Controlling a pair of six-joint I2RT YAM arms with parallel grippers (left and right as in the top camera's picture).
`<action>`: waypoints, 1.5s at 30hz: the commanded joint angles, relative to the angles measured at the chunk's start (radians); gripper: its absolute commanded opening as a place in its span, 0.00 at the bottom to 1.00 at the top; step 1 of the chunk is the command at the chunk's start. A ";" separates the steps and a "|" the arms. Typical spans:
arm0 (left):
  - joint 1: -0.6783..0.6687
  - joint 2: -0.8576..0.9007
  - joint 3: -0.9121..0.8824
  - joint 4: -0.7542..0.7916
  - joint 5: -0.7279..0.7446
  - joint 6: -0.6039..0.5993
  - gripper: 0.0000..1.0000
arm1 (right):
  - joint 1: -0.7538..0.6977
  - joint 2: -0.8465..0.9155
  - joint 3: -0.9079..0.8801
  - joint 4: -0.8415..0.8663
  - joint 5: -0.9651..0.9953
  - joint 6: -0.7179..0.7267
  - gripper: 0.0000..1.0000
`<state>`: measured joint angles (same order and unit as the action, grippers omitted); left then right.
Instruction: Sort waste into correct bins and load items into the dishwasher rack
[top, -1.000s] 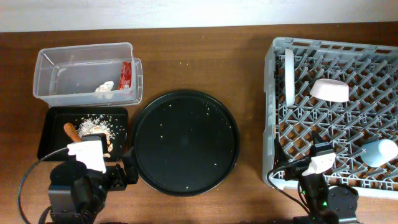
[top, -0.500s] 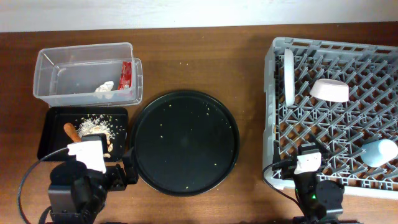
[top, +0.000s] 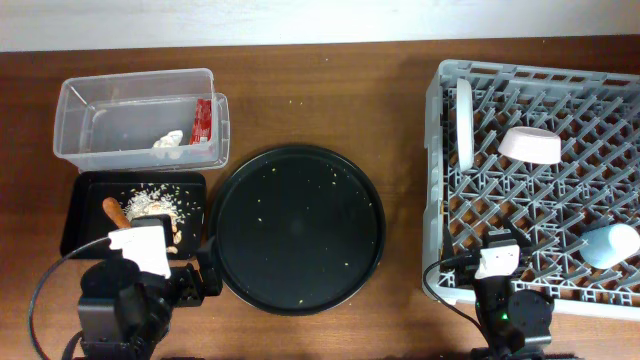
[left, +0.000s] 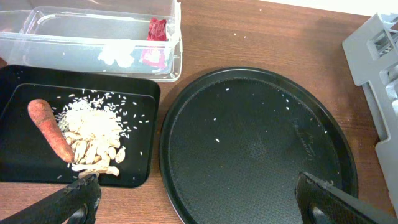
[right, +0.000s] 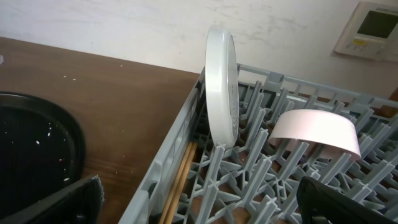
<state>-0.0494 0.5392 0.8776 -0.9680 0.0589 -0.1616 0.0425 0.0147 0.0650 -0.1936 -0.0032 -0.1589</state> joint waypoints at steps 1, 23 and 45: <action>0.000 -0.004 -0.006 0.002 -0.003 0.009 0.99 | -0.005 -0.011 -0.010 0.003 0.012 0.010 0.98; 0.000 -0.217 -0.191 0.079 -0.136 0.021 0.99 | -0.005 -0.011 -0.010 0.003 0.012 0.010 0.98; -0.016 -0.534 -0.869 0.885 -0.094 0.318 0.99 | -0.005 -0.011 -0.010 0.003 0.012 0.010 0.98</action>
<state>-0.0608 0.0124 0.0177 -0.0456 -0.0605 0.0982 0.0425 0.0120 0.0631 -0.1905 0.0002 -0.1574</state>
